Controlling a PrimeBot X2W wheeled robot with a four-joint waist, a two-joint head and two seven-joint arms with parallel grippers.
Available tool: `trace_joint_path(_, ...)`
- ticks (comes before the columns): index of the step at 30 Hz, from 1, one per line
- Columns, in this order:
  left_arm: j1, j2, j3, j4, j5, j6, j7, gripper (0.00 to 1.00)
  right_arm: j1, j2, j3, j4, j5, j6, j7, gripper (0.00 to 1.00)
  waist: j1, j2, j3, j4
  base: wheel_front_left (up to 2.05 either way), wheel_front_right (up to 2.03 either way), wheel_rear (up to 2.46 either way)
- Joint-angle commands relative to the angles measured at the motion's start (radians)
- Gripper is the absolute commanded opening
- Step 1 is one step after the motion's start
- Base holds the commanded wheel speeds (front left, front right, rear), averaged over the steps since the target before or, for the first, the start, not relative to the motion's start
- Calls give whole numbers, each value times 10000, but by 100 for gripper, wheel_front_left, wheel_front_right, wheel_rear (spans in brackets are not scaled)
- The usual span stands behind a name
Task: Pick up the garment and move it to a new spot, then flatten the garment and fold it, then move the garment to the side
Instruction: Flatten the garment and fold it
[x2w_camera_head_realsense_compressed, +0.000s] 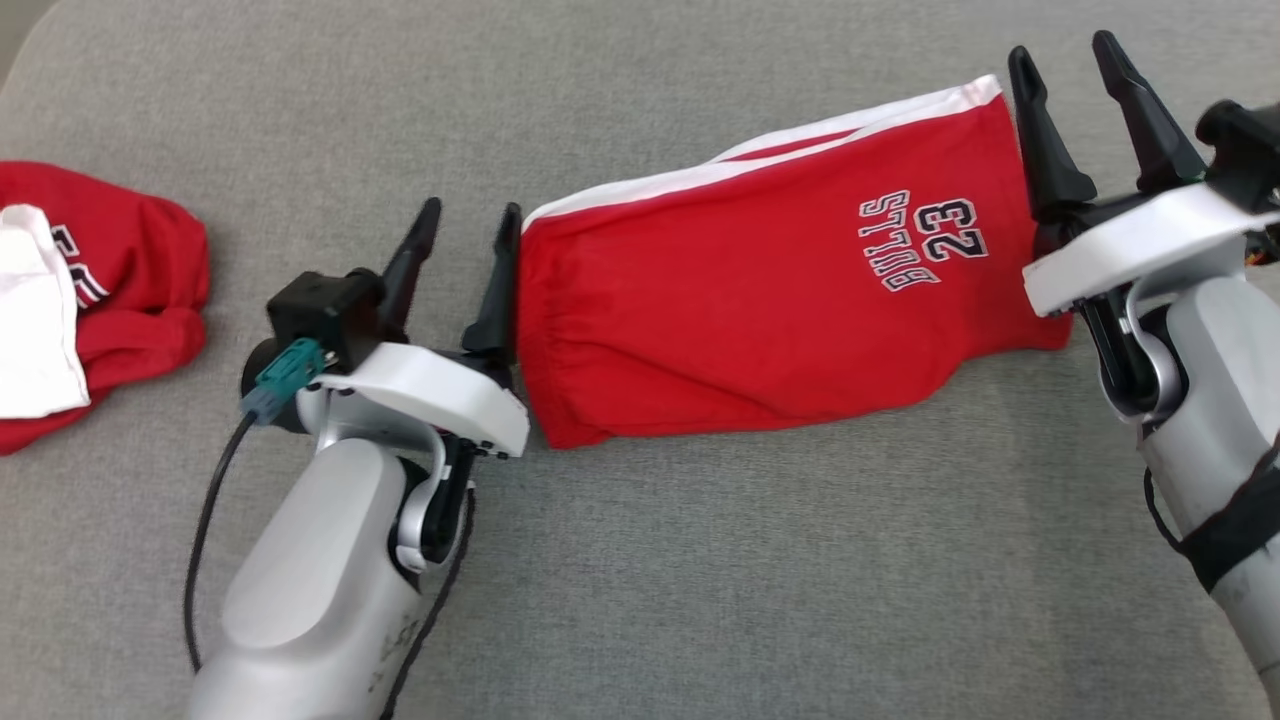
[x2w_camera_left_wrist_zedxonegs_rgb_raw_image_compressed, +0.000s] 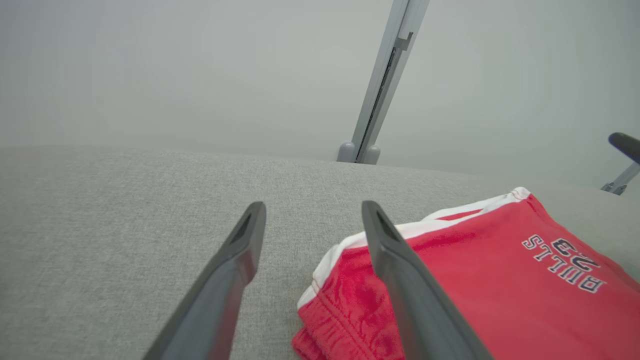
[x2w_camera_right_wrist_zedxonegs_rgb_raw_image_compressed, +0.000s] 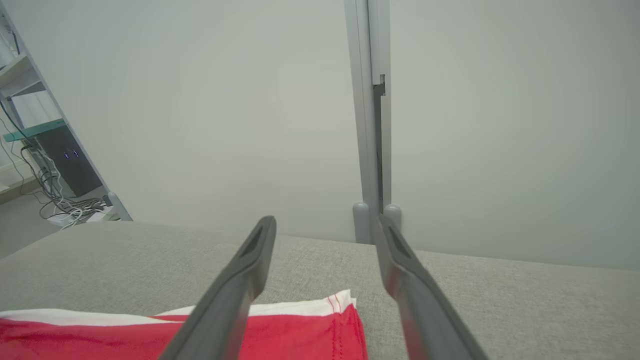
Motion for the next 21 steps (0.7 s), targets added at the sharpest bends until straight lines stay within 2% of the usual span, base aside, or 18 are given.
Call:
trace_joint_path(1, 150, 169, 135, -221, 114, 156, -161, 100, 320, 29, -251, -257, -223, 0, -79, 100, 0, 0, -203, -190, 0, 0, 0)
trace_joint_path(9, 987, 644, 809, -1782, 550, 862, -679, 100, 2404, 473, -2038, -2675, -1766, 0, -88, 100, 0, 0, -611, -689, 0, 0, 0)
trace_joint_path(14, 1584, 878, 973, -2507, 919, 1047, -732, 100, 3826, 746, -2811, -3897, -2451, 0, 191, 100, 0, 0, -811, -935, 0, 0, 0)
trace_joint_path(21, 2458, 1073, 948, -2612, 1258, 1184, -754, 100, 5805, 1259, -3599, -5368, -3025, 0, 987, 100, 0, 0, -1153, -1140, 0, 0, 0)
